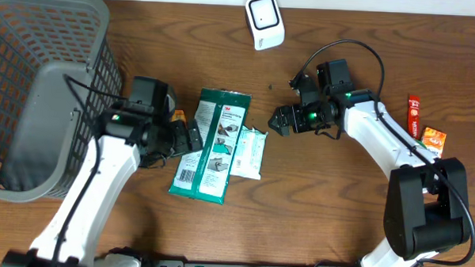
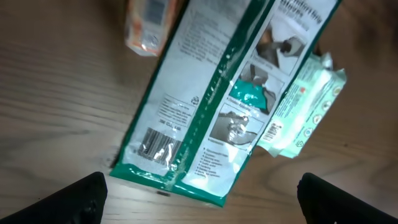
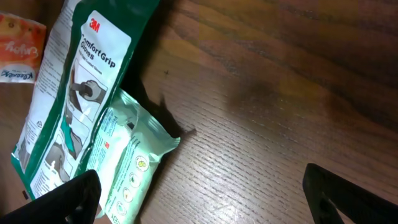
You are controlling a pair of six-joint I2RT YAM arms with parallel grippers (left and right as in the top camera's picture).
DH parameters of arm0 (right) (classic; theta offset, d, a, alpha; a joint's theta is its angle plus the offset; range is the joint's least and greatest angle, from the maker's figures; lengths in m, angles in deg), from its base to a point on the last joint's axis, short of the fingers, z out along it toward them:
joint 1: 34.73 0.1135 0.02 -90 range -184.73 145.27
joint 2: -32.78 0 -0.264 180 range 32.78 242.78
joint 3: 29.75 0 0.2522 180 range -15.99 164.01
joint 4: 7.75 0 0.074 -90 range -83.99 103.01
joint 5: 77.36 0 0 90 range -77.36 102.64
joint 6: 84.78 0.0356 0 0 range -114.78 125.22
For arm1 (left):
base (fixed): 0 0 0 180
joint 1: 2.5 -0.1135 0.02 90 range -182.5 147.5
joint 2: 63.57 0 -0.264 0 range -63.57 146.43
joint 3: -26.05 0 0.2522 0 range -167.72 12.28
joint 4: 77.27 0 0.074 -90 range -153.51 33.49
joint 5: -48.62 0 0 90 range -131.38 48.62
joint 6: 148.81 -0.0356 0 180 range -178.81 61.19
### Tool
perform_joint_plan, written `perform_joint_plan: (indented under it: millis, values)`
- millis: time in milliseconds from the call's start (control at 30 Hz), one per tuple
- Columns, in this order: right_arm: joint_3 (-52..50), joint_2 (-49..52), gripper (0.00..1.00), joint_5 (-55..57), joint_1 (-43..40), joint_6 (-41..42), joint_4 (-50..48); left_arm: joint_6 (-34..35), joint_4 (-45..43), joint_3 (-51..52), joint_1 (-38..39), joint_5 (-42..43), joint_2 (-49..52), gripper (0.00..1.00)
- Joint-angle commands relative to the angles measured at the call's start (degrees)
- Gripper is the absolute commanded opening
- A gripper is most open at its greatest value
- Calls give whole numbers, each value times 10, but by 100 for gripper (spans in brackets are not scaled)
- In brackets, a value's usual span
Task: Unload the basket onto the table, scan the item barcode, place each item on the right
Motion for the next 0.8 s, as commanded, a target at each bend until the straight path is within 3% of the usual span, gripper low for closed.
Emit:
perform_joint_plan:
  millis: [0, 33, 67, 100, 133, 200, 767]
  values:
    - [-2, -3, 99, -3, 2, -8, -1, 12, -11, -4, 1, 28, 31, 98]
    - [-2, -3, 99, -3, 2, -8, -1, 12, -15, -4, 1, 28, 37, 94]
    - [-2, -3, 99, -3, 2, -8, -1, 12, -19, -4, 1, 28, 43, 80]
    - [-2, -3, 99, -3, 2, -8, -1, 12, -21, -4, 1, 28, 48, 53]
    - [-2, -3, 99, -3, 2, -8, -1, 12, -25, -4, 1, 28, 53, 34]
    - [-2, -3, 99, -3, 2, -8, -2, 12, -31, -3, 5, 27, 68, 8]
    - [-2, -3, 99, -3, 3, -7, 1, 12, -111, 3, 73, -48, 140, 12]
